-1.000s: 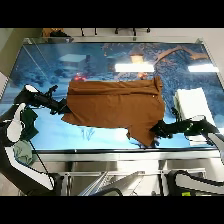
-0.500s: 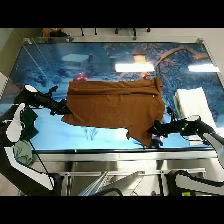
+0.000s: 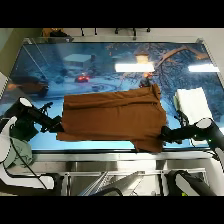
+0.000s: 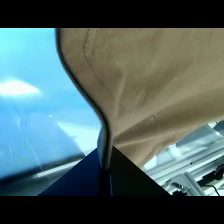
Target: Fold the shirts.
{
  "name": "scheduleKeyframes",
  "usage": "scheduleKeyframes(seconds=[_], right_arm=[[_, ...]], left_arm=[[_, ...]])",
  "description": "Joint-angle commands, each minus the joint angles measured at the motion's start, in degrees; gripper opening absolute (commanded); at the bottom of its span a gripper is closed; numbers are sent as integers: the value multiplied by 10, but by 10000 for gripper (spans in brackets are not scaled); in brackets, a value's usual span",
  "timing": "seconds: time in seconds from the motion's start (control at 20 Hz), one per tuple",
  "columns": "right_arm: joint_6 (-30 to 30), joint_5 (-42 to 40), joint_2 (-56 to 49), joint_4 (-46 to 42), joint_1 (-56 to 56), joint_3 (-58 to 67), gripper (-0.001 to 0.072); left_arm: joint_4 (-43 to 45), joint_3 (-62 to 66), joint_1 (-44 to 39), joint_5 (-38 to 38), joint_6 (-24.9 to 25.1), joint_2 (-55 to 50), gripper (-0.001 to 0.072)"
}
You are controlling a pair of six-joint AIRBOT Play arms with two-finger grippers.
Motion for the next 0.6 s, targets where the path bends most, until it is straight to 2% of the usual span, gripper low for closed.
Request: scheduleKeyframes(seconds=[0.0,0.15,0.25,0.4,0.55], right_arm=[[50,-8,76,-58,-1,-5,28],[0,-33,89,-24,-1,29,28],[-56,-79,73,48,-1,64,29],[-169,-118,-17,195,-1,150,29],[-245,-122,-147,283,0,256,29]], left_arm=[[19,-91,35,2,-9,77,11],[4,-94,43,9,-10,138,11],[-31,-59,42,12,-10,160,10],[-71,17,41,15,-29,149,11],[-77,88,12,36,-33,96,11]])
